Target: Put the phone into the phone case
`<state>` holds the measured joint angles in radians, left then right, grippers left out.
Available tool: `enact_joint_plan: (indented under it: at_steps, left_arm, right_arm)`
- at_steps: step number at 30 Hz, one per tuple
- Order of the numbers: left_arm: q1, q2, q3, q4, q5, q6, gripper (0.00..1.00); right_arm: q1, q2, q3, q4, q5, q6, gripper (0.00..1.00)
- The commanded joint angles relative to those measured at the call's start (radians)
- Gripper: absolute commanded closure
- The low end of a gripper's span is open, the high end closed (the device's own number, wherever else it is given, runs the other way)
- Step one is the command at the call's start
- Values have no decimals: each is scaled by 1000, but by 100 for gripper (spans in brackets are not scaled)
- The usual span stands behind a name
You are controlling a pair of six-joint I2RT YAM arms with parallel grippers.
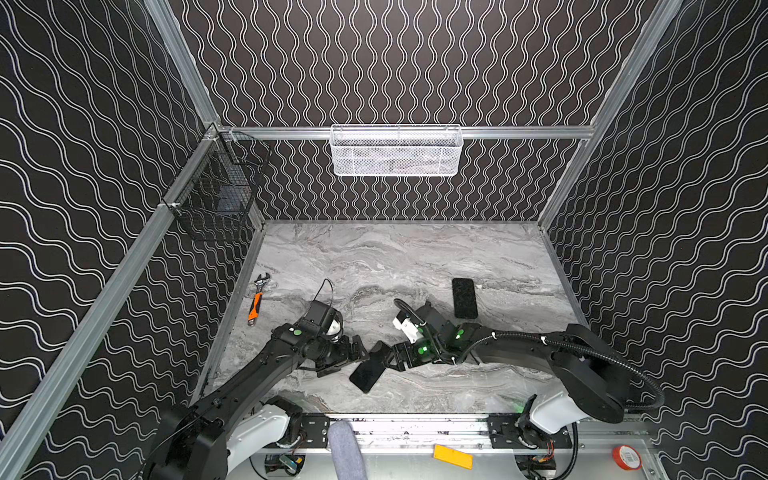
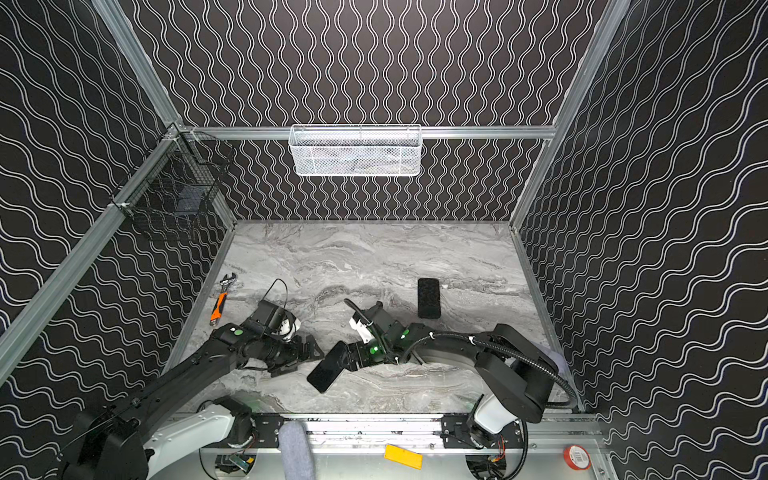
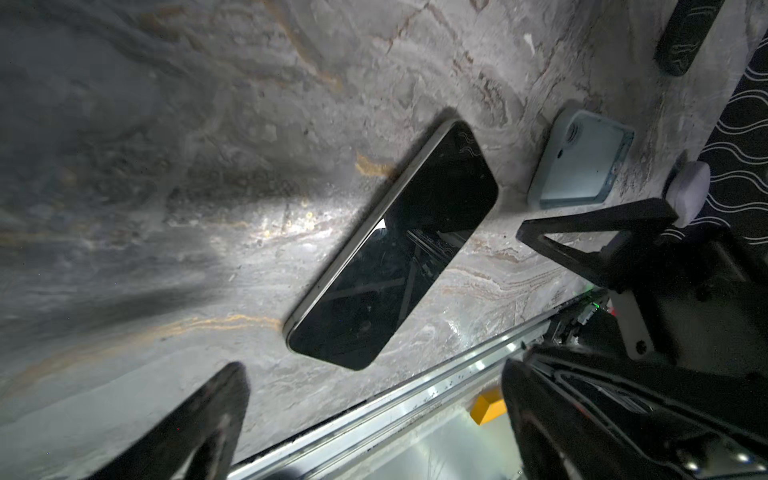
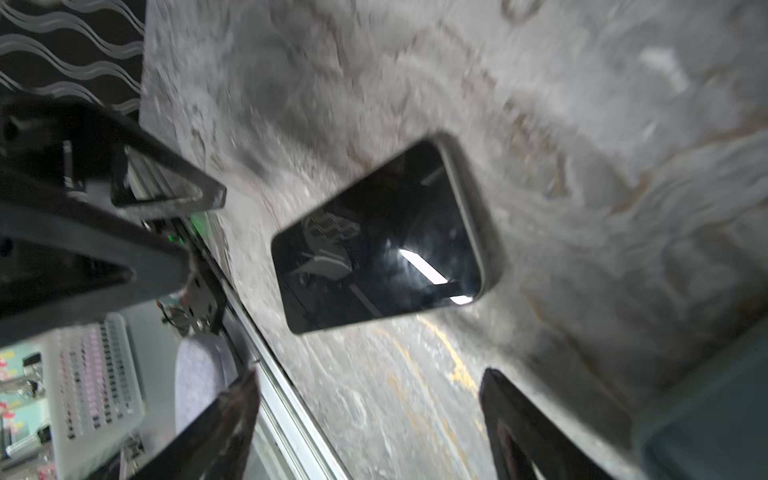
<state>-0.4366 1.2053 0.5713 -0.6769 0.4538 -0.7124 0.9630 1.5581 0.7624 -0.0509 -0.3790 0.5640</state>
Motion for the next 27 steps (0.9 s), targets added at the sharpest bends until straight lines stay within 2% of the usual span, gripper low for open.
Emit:
enact_joint_plan:
  at_steps: [1, 6, 17, 27]
  left_arm:
    - [2, 11, -28, 71, 68, -50, 1]
    - [3, 25, -63, 153, 87, -97, 2]
    - [2, 105, -114, 302, 91, -146, 2]
    - [0, 174, -134, 448, 113, -219, 2]
  right_arm:
    - [14, -11, -20, 45, -23, -3, 14]
    - [18, -2, -77, 197, -84, -23, 15]
    - [-23, 86, -89, 391, -186, 17, 15]
    - [-85, 132, -83, 435, -170, 41, 16]
